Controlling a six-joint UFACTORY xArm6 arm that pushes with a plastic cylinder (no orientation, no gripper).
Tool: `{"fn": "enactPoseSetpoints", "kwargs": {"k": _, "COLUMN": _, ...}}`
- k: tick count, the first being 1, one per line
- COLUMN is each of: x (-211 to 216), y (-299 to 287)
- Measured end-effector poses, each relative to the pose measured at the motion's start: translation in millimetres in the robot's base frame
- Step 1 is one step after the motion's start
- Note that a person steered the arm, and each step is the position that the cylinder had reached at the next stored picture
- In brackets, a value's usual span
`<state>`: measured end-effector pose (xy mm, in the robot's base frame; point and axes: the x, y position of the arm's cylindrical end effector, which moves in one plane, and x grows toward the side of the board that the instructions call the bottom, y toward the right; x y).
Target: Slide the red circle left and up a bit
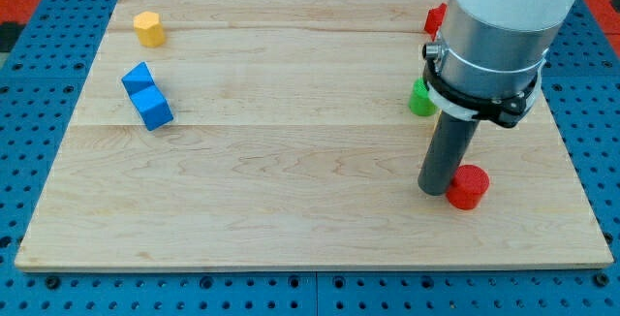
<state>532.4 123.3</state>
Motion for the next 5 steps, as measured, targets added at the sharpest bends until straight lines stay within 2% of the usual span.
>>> {"fn": "enactPoseSetpoints", "kwargs": {"k": 2, "x": 24, "y": -33}}
{"fn": "enactPoseSetpoints", "kwargs": {"k": 3, "x": 55, "y": -14}}
{"fn": "enactPoseSetpoints", "kwargs": {"k": 4, "x": 46, "y": 75}}
{"fn": "enactPoseSetpoints", "kwargs": {"k": 5, "x": 21, "y": 116}}
